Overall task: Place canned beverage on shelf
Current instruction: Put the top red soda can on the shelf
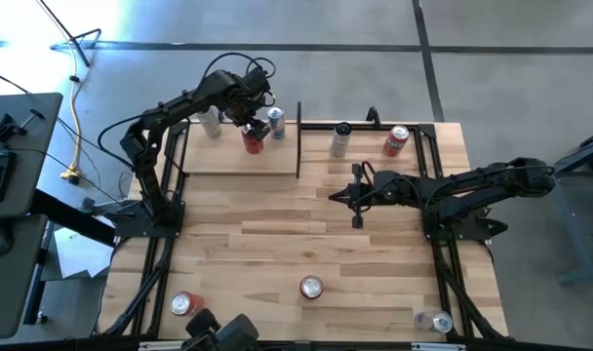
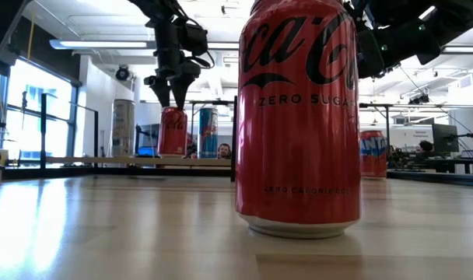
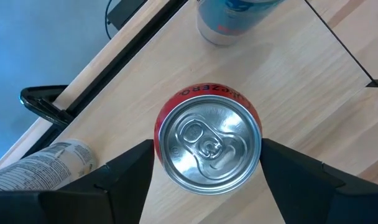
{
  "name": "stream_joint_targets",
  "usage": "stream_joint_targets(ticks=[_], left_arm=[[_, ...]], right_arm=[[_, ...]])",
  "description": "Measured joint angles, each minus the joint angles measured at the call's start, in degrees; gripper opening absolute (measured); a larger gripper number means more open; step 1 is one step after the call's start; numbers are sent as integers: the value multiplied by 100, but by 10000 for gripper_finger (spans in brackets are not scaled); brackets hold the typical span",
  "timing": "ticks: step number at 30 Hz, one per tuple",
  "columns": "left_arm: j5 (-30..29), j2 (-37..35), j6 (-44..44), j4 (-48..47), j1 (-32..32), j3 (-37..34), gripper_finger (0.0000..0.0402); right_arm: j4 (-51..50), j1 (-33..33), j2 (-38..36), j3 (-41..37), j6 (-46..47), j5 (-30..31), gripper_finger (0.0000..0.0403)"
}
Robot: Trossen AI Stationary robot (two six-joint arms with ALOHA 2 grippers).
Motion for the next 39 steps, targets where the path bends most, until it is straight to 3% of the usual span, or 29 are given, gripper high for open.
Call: stream_joint_targets(ticks=[5,16,21,25,28,34,39], left_arm=[[-15,2,96,-88,0,48,280],[-119,-12,319,-594,-52,913,280],[-891,-534,765,-700,-318,713,267],[-1251,-1465,851,-17,-714,-137,229],[-1278,-2444,938,948,-1093,-1174,191],[-494,-4089,836,2118,-1908,-3596,133],[-1214,-4752,549,3411,-2249,-5231,98]], right_arm=[[0,1,-2,1,0,1,0],[-22,2,-2,1,0,0,0],[-18,2,0,0,-48,0,0],[-10,1,0,0,-85,1,0],[-15,1,0,2,-105,1,0],[-13,2,0,2,-59,1,0],[73,0,0,2,-46,0,0]])
